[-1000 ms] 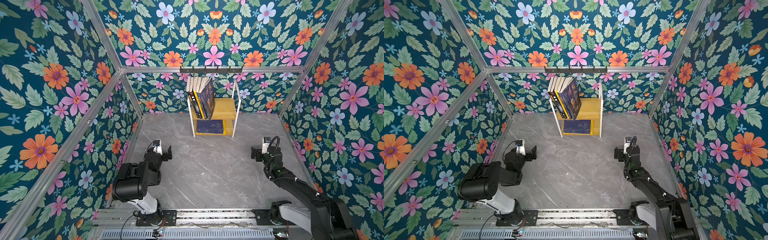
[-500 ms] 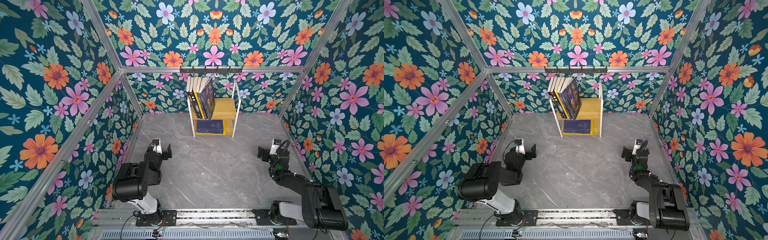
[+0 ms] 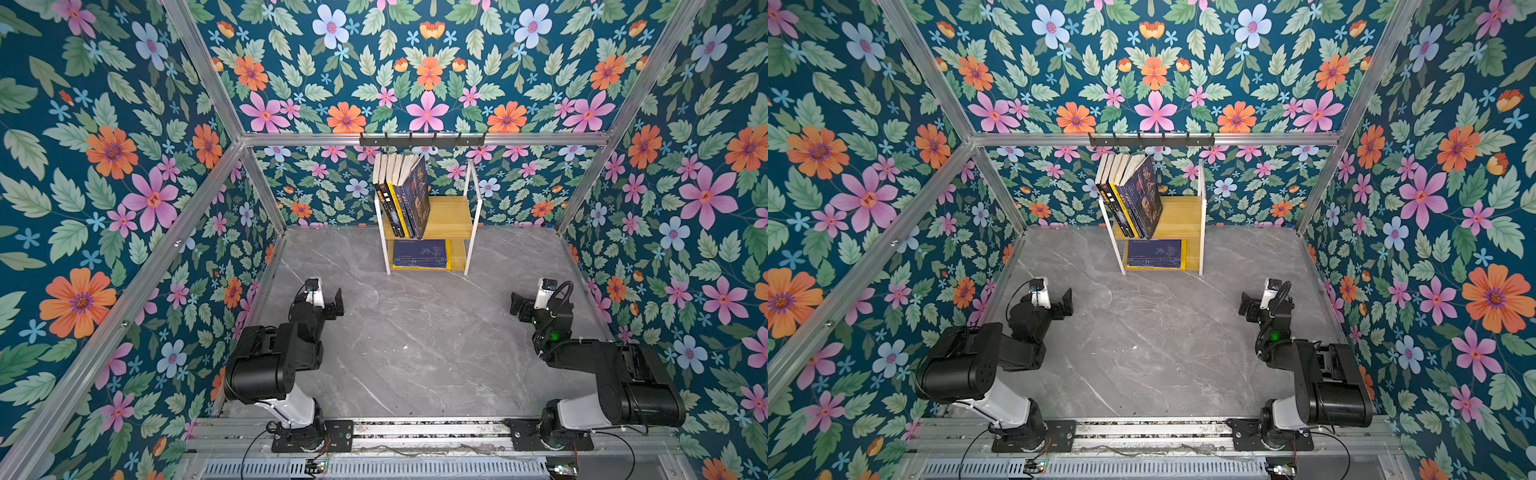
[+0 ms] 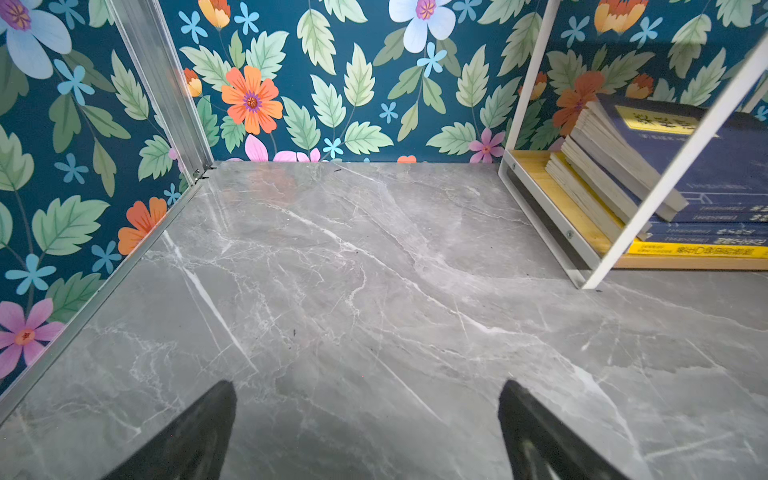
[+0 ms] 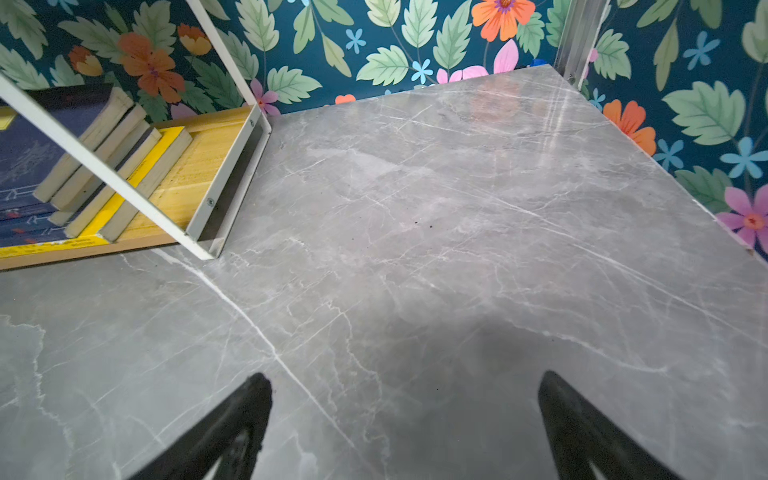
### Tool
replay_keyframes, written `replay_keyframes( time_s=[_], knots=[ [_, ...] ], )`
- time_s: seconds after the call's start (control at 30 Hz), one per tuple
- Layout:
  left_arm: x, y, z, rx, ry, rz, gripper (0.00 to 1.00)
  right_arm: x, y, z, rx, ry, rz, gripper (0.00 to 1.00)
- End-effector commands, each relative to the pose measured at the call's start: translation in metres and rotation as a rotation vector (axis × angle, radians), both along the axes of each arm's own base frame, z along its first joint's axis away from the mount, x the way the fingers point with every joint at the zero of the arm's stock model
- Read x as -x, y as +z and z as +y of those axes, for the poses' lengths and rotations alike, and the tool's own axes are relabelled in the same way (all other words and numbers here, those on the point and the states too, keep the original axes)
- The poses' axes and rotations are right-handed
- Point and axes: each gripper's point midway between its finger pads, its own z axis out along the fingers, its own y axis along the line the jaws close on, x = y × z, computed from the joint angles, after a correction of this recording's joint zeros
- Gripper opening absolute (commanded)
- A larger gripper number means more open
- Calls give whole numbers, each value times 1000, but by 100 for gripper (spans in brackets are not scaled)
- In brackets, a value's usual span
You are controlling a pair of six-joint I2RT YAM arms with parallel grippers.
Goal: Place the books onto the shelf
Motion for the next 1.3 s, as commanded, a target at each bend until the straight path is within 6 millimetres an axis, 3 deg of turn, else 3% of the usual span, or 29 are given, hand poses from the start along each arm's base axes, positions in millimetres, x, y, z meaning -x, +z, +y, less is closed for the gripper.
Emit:
replay_keyframes(
  time_s=[0.0, 0.47, 0.7, 1.03, 1.27],
  knots=[
    [-2, 7, 1, -4, 6, -28, 100, -4, 8, -4, 22, -18, -28, 99],
    [1, 8, 1, -1, 4, -35, 100, -6, 9, -1, 47, -19, -25, 99],
    [32, 27, -8, -11, -39, -183, 100, -5, 8, -1, 45, -21, -24, 99],
    [2, 12, -10, -7, -64, -59, 100, -5, 8, -1, 45, -21, -23, 99],
    [1, 8, -1, -2, -11, -38, 100, -5, 8, -1, 45, -20, -22, 99]
  ],
)
